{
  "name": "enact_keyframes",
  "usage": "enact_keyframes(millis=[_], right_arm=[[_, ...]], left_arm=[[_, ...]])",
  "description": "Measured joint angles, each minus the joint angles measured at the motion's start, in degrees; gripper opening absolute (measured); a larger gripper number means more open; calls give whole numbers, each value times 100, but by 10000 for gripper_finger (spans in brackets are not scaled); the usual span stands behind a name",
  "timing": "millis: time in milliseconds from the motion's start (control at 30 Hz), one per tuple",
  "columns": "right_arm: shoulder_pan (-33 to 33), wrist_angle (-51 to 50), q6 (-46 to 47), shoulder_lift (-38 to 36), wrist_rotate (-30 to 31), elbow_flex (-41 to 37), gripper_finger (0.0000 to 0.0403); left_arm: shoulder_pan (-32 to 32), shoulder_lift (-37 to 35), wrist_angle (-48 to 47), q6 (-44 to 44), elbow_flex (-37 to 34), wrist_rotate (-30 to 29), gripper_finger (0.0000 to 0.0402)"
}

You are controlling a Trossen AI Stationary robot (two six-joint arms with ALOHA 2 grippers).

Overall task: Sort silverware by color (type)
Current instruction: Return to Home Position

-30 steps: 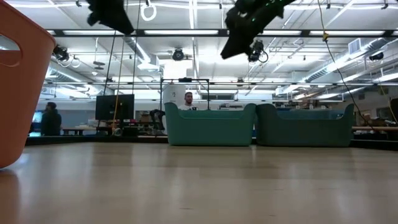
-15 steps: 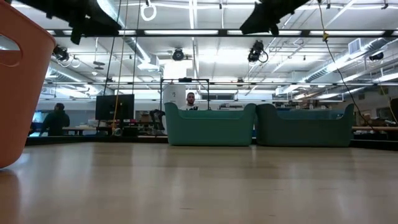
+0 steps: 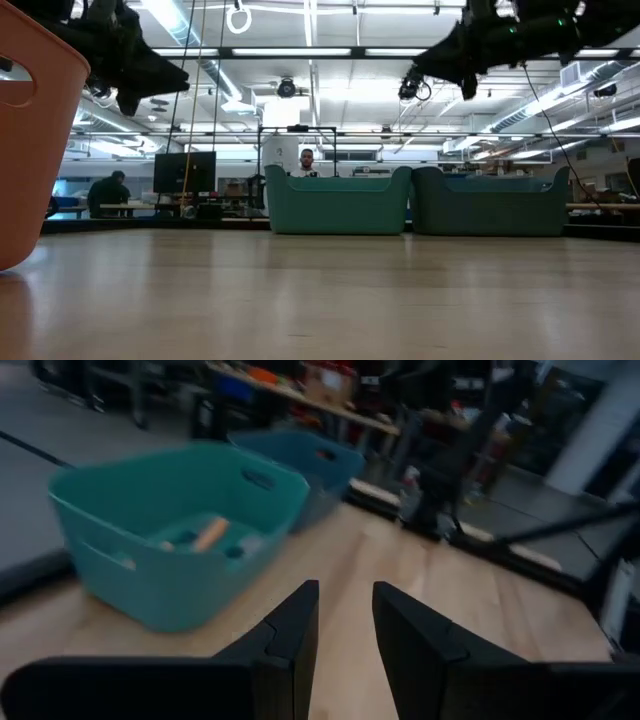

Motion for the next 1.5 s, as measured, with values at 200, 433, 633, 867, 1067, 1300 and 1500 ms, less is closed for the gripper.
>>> enact_keyframes(millis=[200,433,633,867,1067,1300,1500], right_arm=[[127,1020,720,-175,-527,-1033,106],[267,1813,653,-155,-865,-1617,106],[275,1831,660,-153,-865,-1870,106],[277,1838,638,-153,-866,-2096,106],[277,2208,829,-151,-867,-2484,106],[275,2895,1038,-151,-773,-3015,106],[247,3063,1579,-149,-335,-3118,106]], left_arm=[[2,2,16,154,-359,546,107],[2,2,81,603,-631,994,107],[2,1,286,669,-920,1004,107],[4,2,314,647,-1155,1004,107],[4,2,307,623,-1176,1004,107],[4,13,43,615,-1176,1002,107],[4,13,85,10,-1175,922,107]])
